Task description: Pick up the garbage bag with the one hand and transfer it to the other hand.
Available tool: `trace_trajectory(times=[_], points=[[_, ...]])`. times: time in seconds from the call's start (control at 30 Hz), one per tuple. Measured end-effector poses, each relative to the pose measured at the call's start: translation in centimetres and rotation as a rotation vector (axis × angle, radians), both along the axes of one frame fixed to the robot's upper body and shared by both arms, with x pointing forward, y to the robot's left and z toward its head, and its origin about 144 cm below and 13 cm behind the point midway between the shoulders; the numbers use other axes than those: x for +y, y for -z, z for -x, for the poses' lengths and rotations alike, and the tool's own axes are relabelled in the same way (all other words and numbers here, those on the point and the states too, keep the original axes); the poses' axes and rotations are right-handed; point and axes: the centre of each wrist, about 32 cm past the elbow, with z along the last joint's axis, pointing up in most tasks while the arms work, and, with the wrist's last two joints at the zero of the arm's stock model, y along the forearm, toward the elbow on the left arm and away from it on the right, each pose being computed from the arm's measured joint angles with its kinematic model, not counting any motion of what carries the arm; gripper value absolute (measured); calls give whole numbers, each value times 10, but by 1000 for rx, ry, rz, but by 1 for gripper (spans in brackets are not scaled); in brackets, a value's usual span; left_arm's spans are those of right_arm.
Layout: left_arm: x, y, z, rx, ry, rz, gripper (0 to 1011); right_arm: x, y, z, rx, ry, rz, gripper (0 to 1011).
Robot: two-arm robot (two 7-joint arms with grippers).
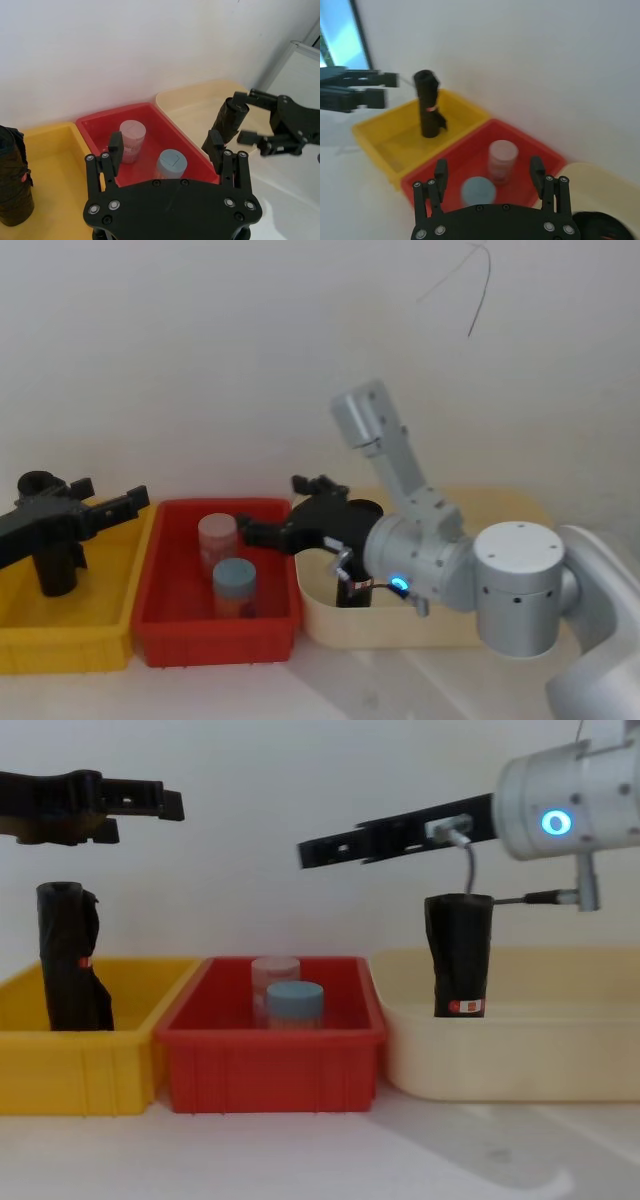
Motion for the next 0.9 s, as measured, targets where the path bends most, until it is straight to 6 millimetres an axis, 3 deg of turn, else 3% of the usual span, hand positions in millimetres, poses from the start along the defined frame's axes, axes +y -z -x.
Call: trace_trajectory(times=[0.4,0.9], points=[[0,0,0,0,0,0,1001,34,-1,2,30,-63,35,999],[0,0,0,0,0,0,1001,61,1,-18,70,-72,61,1000]])
